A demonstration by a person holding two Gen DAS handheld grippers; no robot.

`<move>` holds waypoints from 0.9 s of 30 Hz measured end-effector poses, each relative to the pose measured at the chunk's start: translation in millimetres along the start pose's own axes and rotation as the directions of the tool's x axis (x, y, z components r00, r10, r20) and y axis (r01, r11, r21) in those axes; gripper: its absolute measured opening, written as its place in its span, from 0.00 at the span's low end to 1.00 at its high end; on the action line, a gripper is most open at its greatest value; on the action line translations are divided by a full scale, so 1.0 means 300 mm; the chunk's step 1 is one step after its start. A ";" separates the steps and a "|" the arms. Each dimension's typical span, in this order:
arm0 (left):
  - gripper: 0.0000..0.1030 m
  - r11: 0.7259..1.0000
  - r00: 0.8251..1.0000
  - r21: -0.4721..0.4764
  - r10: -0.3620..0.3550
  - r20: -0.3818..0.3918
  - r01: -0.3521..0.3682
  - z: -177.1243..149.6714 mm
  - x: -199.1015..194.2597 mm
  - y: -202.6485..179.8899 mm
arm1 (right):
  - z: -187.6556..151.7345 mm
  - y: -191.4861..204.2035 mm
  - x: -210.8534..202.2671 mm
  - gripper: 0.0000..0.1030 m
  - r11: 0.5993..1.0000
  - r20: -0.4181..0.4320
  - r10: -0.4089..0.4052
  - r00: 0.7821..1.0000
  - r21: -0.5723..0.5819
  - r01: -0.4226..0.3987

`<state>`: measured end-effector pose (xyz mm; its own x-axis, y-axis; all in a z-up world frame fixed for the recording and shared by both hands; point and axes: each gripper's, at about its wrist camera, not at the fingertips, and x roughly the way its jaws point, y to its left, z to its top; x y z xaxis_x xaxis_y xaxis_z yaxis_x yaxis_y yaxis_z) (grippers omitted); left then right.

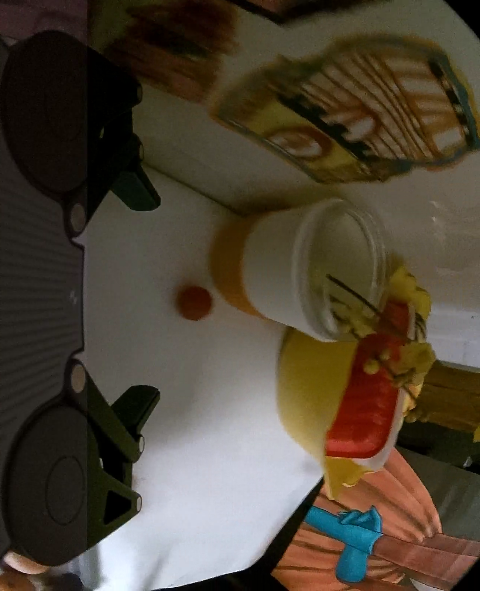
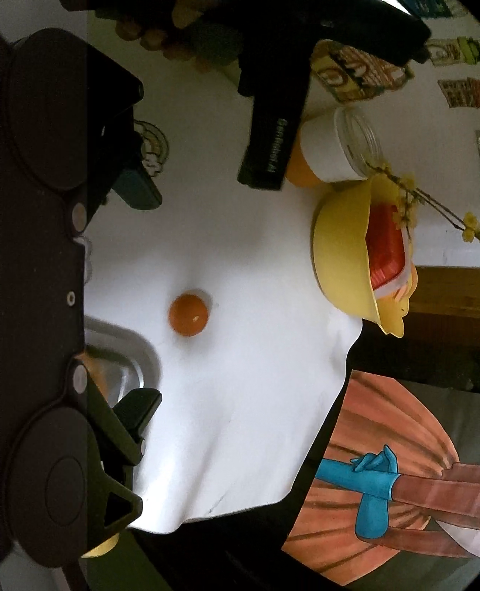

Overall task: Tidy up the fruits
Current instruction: 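Grasp the last tangerine with the right tool while the left tool grasps the small red tomato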

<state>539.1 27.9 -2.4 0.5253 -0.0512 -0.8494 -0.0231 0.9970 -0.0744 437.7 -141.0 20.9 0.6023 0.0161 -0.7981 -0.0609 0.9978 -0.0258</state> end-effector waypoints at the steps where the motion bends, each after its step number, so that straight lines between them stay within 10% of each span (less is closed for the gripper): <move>1: 0.99 1.000 1.000 0.007 -0.004 0.008 0.004 0.010 0.007 0.001 | 0.005 0.005 0.010 0.99 1.000 0.001 0.000 1.000 0.000 0.000; 11: 0.98 0.993 0.999 0.111 -0.030 0.037 0.026 0.056 0.100 -0.024 | 0.041 0.014 0.117 0.93 1.000 0.000 -0.028 1.000 0.013 0.028; 27: 0.68 0.990 0.998 0.133 -0.044 0.047 0.037 -0.025 0.105 -0.043 | 0.049 0.000 0.203 0.71 0.998 -0.046 -0.042 0.998 0.044 0.044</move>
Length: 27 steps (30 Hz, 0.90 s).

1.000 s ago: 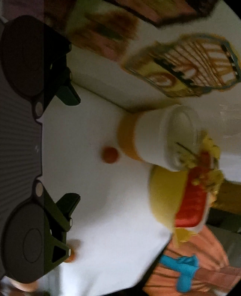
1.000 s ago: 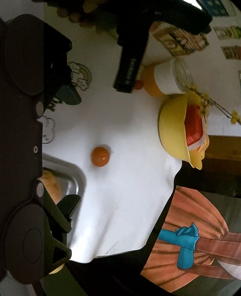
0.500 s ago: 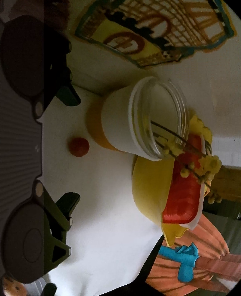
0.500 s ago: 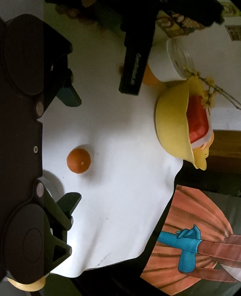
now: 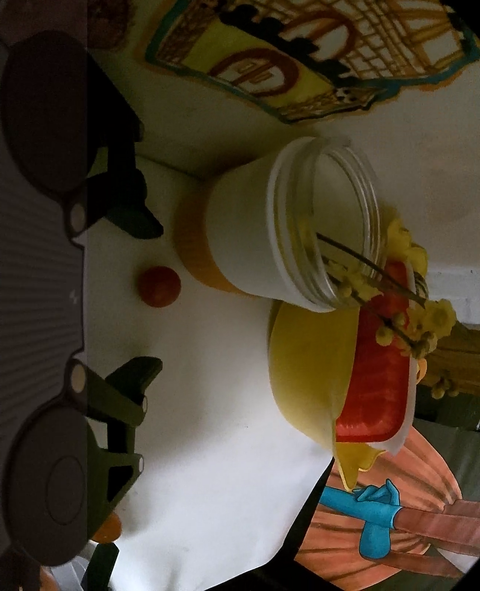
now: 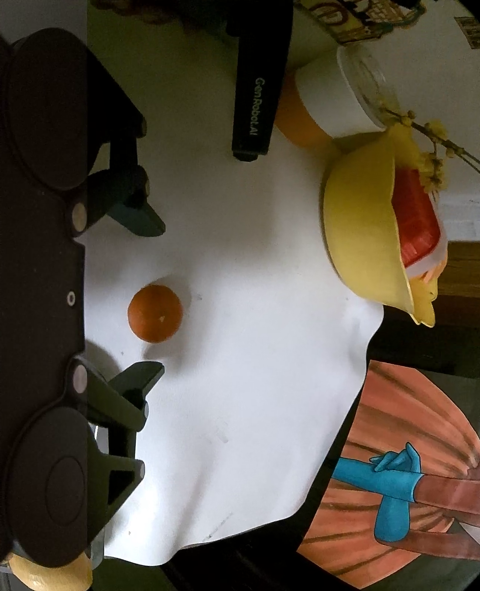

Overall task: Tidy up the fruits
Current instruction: 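Grasp the last tangerine with the right tool while the left tool grasps the small red tomato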

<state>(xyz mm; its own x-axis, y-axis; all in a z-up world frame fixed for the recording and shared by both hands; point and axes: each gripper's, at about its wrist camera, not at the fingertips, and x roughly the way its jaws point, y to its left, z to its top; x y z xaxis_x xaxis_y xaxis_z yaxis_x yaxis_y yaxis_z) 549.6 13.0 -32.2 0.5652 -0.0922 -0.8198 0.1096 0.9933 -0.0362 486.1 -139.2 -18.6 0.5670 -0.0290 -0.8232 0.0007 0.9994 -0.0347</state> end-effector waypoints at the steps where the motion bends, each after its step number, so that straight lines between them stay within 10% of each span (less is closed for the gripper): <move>1: 0.66 1.000 1.000 -0.001 -0.002 0.001 0.002 0.000 0.001 -0.002 | -0.002 0.002 0.001 0.70 1.000 0.000 0.002 1.000 0.000 -0.002; 27: 0.25 0.999 1.000 0.043 -0.020 0.012 0.020 0.024 0.008 -0.072 | 0.001 -0.035 0.000 0.52 0.996 0.010 0.046 0.999 0.076 -0.046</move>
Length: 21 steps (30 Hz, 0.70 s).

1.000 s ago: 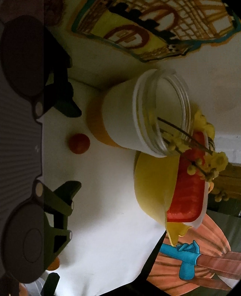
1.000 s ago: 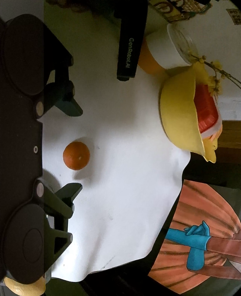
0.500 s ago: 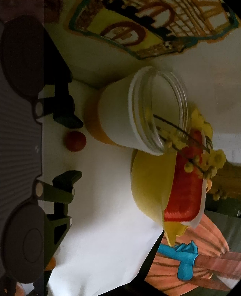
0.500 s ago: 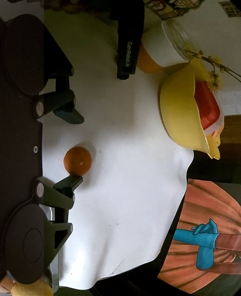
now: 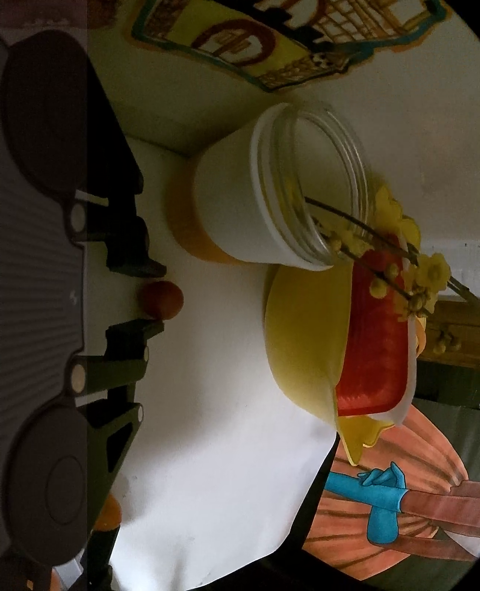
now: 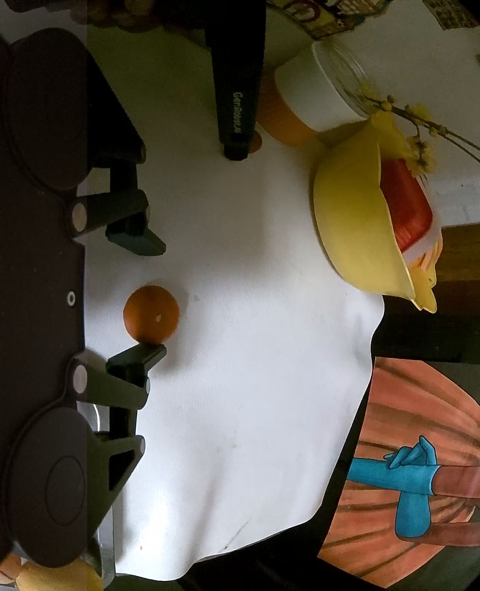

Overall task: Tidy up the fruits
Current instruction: 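Grasp the last tangerine with the right tool while the left tool grasps the small red tomato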

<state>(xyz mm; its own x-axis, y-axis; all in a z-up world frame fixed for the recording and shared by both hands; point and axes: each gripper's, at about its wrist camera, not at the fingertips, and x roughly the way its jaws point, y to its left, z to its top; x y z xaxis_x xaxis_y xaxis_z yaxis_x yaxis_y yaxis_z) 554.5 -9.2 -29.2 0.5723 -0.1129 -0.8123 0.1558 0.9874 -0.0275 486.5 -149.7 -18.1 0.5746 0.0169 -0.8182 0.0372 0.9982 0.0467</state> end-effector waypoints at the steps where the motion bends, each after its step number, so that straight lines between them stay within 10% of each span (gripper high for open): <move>1: 0.24 1.000 1.000 0.002 0.002 0.000 -0.002 0.001 0.001 -0.001 | -0.001 0.002 0.000 0.51 1.000 0.001 -0.001 1.000 -0.001 0.001; 8: 0.25 1.000 1.000 0.006 0.013 -0.008 -0.013 0.008 0.007 -0.013 | -0.004 0.002 -0.002 0.51 1.000 0.002 -0.001 1.000 -0.004 0.001; 13: 0.48 0.999 1.000 0.016 0.028 -0.008 -0.028 0.007 0.014 -0.027 | -0.009 0.006 -0.005 0.51 1.000 0.002 -0.001 1.000 -0.009 0.001; 21: 0.34 0.999 0.999 0.009 0.037 -0.003 -0.037 0.009 0.024 -0.032 | -0.013 0.013 -0.002 0.49 1.000 0.017 -0.002 1.000 -0.029 0.003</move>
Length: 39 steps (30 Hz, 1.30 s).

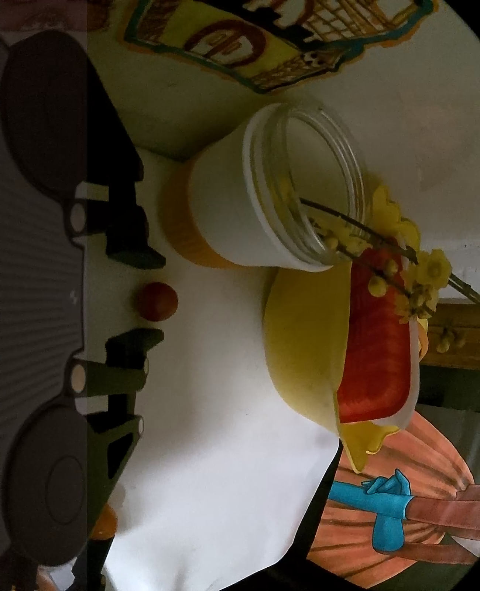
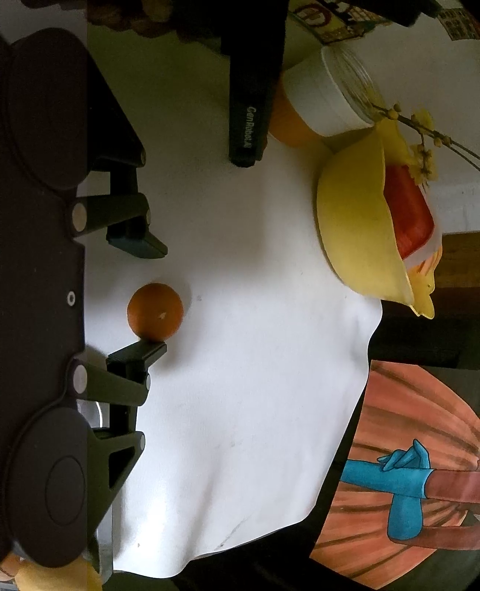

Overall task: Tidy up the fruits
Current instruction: 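Grasp the last tangerine with the right tool while the left tool grasps the small red tomato, then carry the tangerine with the right tool while the left tool carries the tomato to the tray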

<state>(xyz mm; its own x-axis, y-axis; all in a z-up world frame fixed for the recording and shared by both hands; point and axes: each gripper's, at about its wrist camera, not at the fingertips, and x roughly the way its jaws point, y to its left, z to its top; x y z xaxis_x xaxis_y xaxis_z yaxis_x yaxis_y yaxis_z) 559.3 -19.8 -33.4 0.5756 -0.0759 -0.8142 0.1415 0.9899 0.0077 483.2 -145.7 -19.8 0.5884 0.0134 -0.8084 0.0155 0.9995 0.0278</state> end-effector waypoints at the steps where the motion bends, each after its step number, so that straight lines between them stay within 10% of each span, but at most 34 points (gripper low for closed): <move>1: 0.29 1.000 1.000 -0.001 -0.002 0.001 0.002 0.001 0.001 0.001 | 0.000 0.001 -0.002 0.46 1.000 0.002 0.002 1.000 -0.003 -0.002; 39: 0.22 0.994 0.997 0.076 -0.077 -0.027 0.079 -0.301 -0.323 -0.066 | -0.199 0.005 -0.249 0.34 0.992 0.064 0.114 0.991 -0.064 -0.110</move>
<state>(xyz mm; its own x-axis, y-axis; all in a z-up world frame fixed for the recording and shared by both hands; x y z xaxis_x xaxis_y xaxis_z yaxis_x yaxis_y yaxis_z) 428.2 -21.2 -7.0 0.5409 -0.1484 -0.8279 0.2468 0.9690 -0.0125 391.1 -143.4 5.5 0.6366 0.1254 -0.7610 -0.1009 0.9918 0.0790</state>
